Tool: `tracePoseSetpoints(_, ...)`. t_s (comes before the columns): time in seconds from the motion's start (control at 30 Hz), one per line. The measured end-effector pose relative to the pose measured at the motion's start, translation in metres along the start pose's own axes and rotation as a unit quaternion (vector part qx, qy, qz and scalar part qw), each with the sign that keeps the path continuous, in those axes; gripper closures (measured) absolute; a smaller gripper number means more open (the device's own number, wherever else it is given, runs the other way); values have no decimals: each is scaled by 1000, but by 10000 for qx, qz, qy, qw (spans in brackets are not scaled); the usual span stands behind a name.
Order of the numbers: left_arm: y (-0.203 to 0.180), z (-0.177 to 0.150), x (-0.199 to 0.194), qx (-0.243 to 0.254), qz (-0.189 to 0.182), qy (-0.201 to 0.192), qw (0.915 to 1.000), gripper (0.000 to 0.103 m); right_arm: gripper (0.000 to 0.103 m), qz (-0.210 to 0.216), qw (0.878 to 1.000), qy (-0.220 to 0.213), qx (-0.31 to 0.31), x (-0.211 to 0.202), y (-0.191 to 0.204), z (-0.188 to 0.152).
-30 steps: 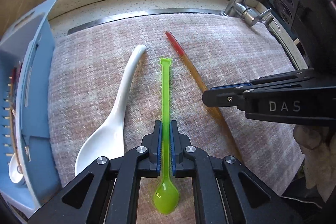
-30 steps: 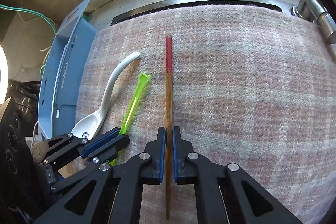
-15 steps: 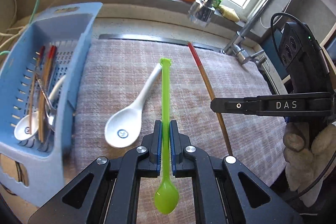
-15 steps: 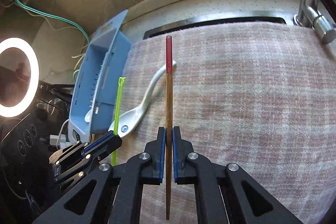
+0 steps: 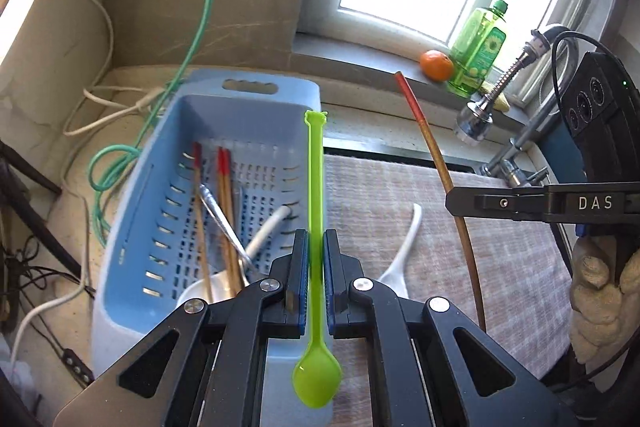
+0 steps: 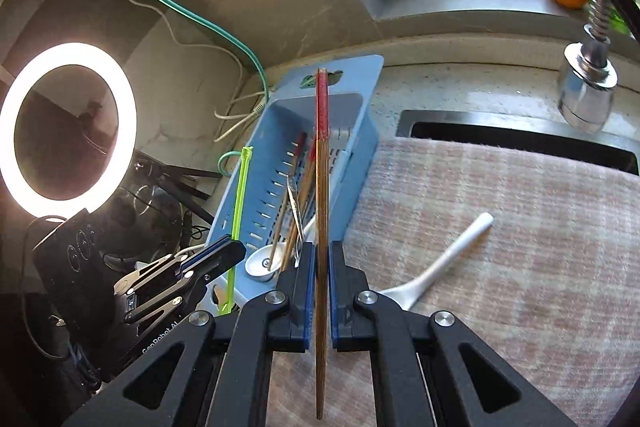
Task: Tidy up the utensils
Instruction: 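Carry the green spoon and chopstick into the blue basket and open both tools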
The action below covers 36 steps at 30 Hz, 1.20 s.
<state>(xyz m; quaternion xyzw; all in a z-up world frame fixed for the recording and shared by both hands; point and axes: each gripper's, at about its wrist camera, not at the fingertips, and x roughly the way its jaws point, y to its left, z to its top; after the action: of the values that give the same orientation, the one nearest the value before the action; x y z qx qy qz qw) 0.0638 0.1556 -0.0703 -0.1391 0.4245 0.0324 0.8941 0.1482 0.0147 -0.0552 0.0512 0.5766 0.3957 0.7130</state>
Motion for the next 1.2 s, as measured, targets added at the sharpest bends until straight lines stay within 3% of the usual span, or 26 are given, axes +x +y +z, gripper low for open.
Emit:
tracePoseSetpoints(0.2,39,10,9,-215,99,1,9997,97,97,115,9998,154,48,41,21,17)
tracePoseSetpoints(0.47,63,18,25,-281,96,59,9995,97,97,81,9994,301,165,88,27,25)
tracePoseSetpoints(0.8,75,23,36,-221,228,142,9994,97,94,-111,9996,271,5,104,30,29)
tracePoseSetpoints(0.83,76,23,37,-250,250,162,9992,93,94,-140,9995,281,-30,104,31,29)
tracePoseSetpoints(0.9,77,23,37,-299,322,163,9989,78,88,-182,9994,285,-75,103,31,30)
tracePoseSetpoints(0.97,77,24,37,-306,352,144,9988,71,62,-229,9995,224,-77,100,30,30)
tracePoseSetpoints(1.0,77,23,36,-298,355,141,9988,71,56,-284,9994,149,-98,96,29,30)
tracePoseSetpoints(1.1,74,22,34,-271,417,136,9987,62,53,-429,9987,-17,-269,87,32,30)
tracePoseSetpoints(1.2,71,22,31,-258,434,114,9987,62,49,-585,9974,-127,-400,80,35,29)
